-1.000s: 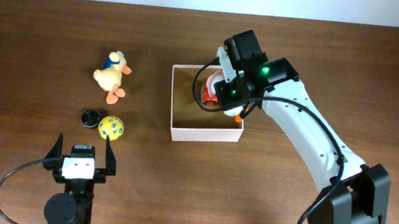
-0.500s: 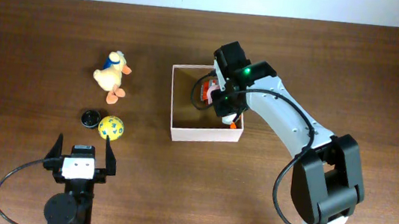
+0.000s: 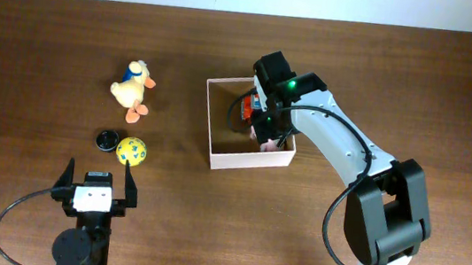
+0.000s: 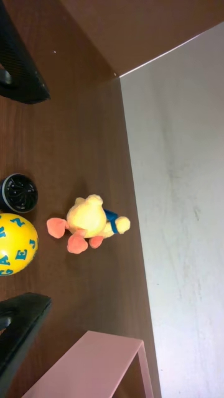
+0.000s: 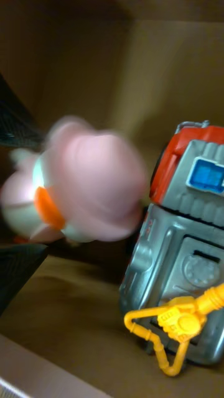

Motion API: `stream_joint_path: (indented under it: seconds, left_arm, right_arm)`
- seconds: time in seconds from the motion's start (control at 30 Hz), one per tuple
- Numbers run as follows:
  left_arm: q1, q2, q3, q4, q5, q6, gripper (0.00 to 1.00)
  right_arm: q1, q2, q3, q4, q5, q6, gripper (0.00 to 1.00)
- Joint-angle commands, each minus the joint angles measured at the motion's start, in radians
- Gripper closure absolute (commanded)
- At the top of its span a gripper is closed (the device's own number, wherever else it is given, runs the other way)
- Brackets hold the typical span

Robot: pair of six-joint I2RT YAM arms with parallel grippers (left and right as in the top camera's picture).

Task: Pack container
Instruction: 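Lower the duck into the box beside the truck and release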

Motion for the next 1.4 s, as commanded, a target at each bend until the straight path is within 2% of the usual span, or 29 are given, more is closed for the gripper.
stream_joint_path:
  seconds: [0.0, 0.2, 0.3, 0.33, 0.47, 0.77, 1.2, 1.37]
  left_arm:
    - [-0.004, -0.006, -0.008, 0.003, 0.010, 0.016, 0.01]
    - [-0.004, -0.006, -0.008, 0.003, 0.010, 0.016, 0.01]
    - [-0.004, -0.006, -0.008, 0.003, 0.010, 0.016, 0.01]
    - [-0.004, -0.006, -0.008, 0.003, 0.010, 0.016, 0.01]
    - [-0.004, -0.006, -0.008, 0.003, 0.010, 0.016, 0.01]
    - [-0.004, -0.006, -0.008, 0.003, 0.010, 0.016, 0.01]
    - [-0.004, -0.006, -0.008, 0.003, 0.010, 0.016, 0.01]
    - [-0.004, -0.006, -0.008, 0.003, 0.010, 0.016, 0.01]
  right_arm:
    - [0.006, -0.034, -0.004, -0.006, 0.019, 0.008, 0.46]
    - [0.013, -0.076, -0.004, -0.008, -0.006, 0.007, 0.46]
    - [0.033, -0.092, -0.004, -0.007, -0.026, 0.006, 0.55]
    - [0.042, -0.097, -0.004, -0.007, -0.027, 0.006, 0.60]
    - [0.091, -0.103, -0.004, -0.004, -0.058, 0.003, 0.96]
    - [0.178, -0.060, -0.010, 0.048, -0.037, 0.004, 0.96]
    - [0.134, 0.071, -0.016, 0.056, -0.012, 0.003, 0.96]
    - [0.114, 0.073, -0.016, 0.038, 0.063, 0.004, 0.96]
